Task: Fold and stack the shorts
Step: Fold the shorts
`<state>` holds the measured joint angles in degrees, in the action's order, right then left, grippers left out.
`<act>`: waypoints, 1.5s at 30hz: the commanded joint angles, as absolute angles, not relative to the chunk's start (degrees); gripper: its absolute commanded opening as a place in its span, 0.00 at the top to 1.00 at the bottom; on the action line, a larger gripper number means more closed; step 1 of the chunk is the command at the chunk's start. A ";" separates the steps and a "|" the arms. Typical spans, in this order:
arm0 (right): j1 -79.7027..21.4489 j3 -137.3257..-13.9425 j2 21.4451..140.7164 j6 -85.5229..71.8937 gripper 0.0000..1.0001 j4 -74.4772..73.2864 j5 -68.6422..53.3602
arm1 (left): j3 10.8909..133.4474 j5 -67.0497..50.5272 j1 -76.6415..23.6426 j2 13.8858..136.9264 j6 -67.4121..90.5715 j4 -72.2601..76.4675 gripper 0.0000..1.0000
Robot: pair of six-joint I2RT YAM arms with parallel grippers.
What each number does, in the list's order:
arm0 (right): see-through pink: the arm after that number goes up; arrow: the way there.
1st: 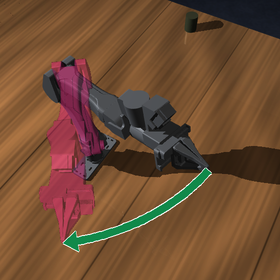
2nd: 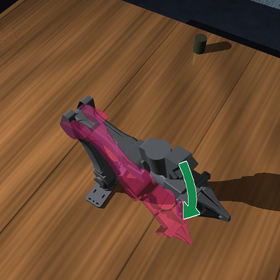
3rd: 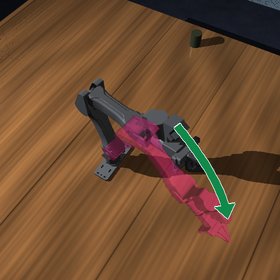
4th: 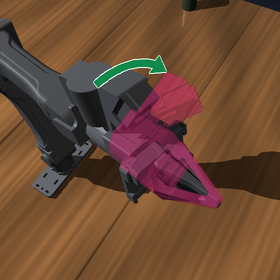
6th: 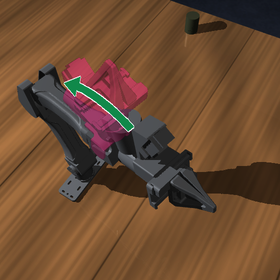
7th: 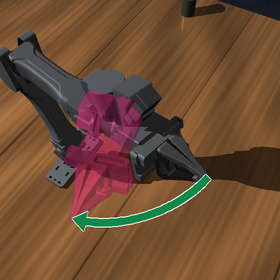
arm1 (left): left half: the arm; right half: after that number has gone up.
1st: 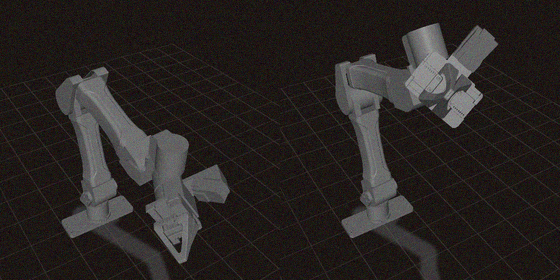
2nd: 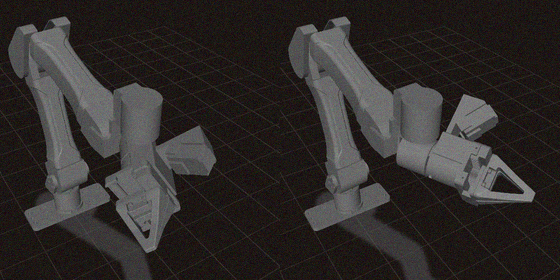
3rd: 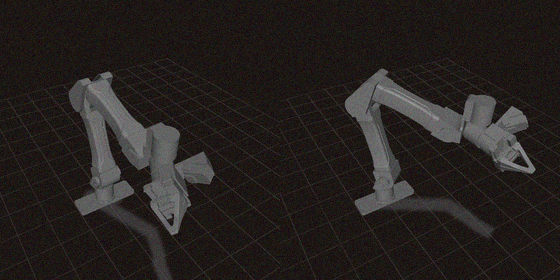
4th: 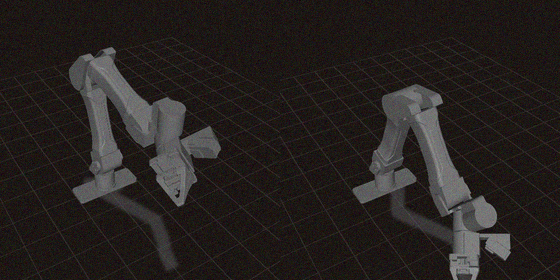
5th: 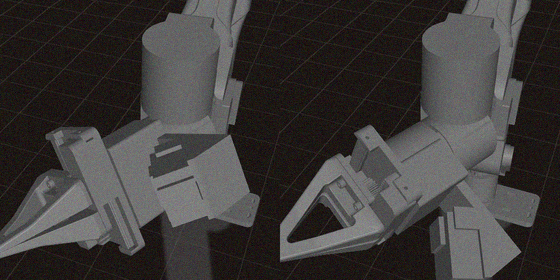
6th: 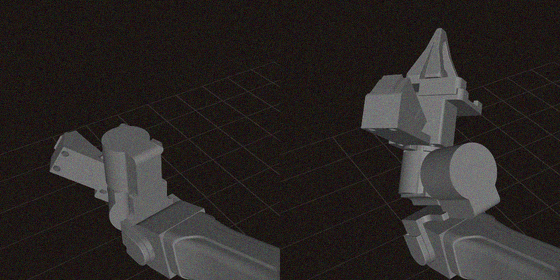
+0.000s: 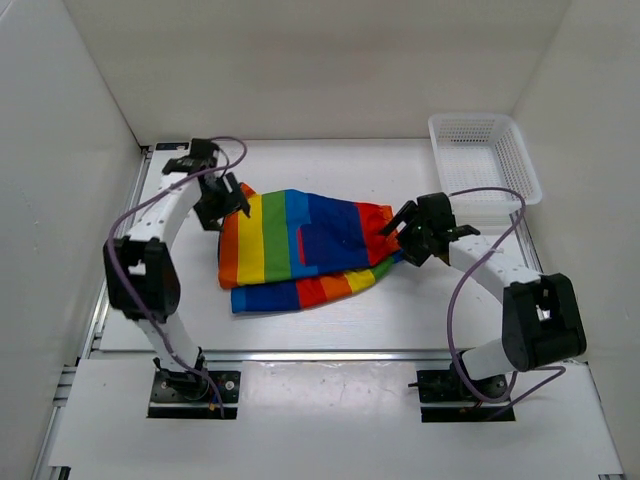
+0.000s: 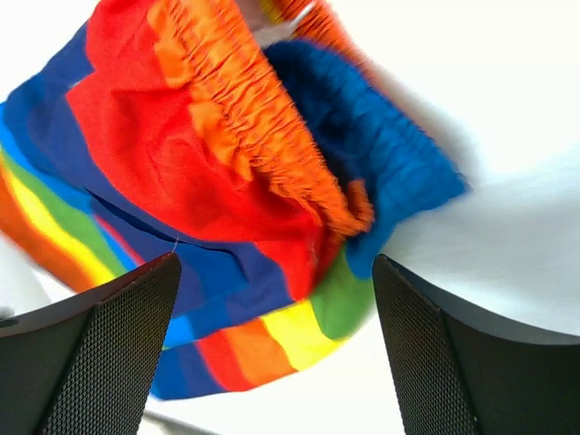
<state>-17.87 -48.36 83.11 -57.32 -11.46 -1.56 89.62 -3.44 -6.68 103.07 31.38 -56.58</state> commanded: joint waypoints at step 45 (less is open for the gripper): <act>-17.75 -70.65 92.73 -33.84 1.00 -21.18 -0.26 | 76.89 -8.61 -0.62 85.26 32.26 -57.47 0.90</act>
